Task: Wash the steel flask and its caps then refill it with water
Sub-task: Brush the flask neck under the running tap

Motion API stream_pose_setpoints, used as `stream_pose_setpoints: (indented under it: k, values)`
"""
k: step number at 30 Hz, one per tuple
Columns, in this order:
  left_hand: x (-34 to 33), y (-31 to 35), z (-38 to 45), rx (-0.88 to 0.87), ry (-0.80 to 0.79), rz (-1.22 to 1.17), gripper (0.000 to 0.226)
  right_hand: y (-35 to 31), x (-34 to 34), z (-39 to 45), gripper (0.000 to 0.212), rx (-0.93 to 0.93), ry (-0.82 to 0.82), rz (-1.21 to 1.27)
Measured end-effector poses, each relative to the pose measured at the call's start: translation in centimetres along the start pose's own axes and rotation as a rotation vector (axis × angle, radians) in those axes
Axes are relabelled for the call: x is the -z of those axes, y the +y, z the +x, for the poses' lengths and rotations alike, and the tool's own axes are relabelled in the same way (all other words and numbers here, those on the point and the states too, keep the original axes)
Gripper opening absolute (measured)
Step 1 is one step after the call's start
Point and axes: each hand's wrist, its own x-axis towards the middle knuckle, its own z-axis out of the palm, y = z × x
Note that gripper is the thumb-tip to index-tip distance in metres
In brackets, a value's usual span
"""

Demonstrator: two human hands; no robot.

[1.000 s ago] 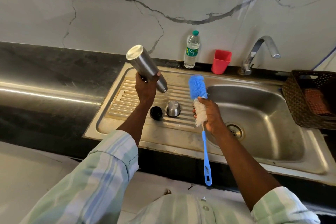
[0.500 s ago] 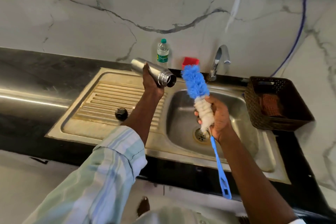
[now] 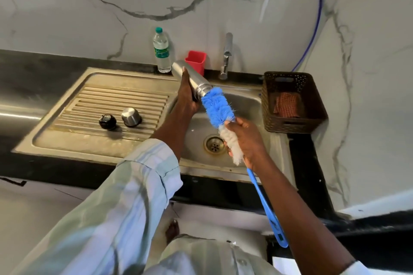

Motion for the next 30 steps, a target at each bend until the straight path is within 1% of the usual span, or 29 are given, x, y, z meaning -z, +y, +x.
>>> stream_pose_setpoints:
  k: [2,5,8,10,12,14,15,16,18,20,23,27,29,30]
  values:
    - [-0.8,-0.5,-0.5,0.018,-0.009,0.063,0.075,0.3,0.2,0.0,0.011,0.046,0.018,-0.16]
    - [-1.5,-1.1,-0.8,-0.011,0.049,0.172,0.065,0.5,0.8,0.3,0.012,0.159,0.065,-0.377]
    - [-1.5,-1.3,-0.6,-0.007,0.05,0.171,0.058,0.4,1.2,1.4,0.015,0.177,0.076,-0.464]
    - [-1.8,-1.2,-0.6,-0.005,0.037,0.216,0.058,0.6,0.7,2.3,0.015,0.147,0.088,-0.436]
    - [-1.9,-1.3,-0.7,-0.023,0.031,0.314,0.067,0.7,-0.2,3.1,0.017,0.112,0.111,-0.401]
    - [-2.0,-1.3,-0.6,-0.031,0.028,0.347,0.074,0.5,-1.2,4.1,0.015,0.084,0.146,-0.361]
    - [-1.9,-1.3,-0.5,-0.025,0.033,0.352,0.075,0.2,-1.6,4.7,0.017,0.048,0.165,-0.303]
    - [-1.8,-1.4,-0.6,-0.009,0.035,0.344,0.075,-0.1,-1.9,5.3,0.022,-0.001,0.175,-0.219]
    - [-1.4,-1.2,-0.6,0.014,0.037,0.302,0.067,-0.8,-2.7,6.4,0.029,-0.075,0.171,-0.075]
    - [-0.8,-1.0,-0.1,0.029,0.042,0.27,0.061,-1.0,-3.5,7.2,0.029,-0.095,0.169,-0.047]
    - [-0.2,-0.4,0.3,0.035,0.066,0.26,0.066,-0.9,-4.7,7.4,0.029,-0.11,0.16,0.003]
    - [0.6,0.5,1.0,-0.002,0.071,0.245,0.064,-0.6,-6.7,7.7,0.023,-0.093,0.181,-0.019]
    - [0.8,1.3,1.3,-0.054,0.081,0.228,0.055,-0.3,-7.2,7.8,0.043,-0.106,0.173,-0.117]
    - [0.9,1.9,1.6,-0.084,0.102,0.22,0.051,0.1,-7.0,7.7,0.049,-0.12,0.145,-0.193]
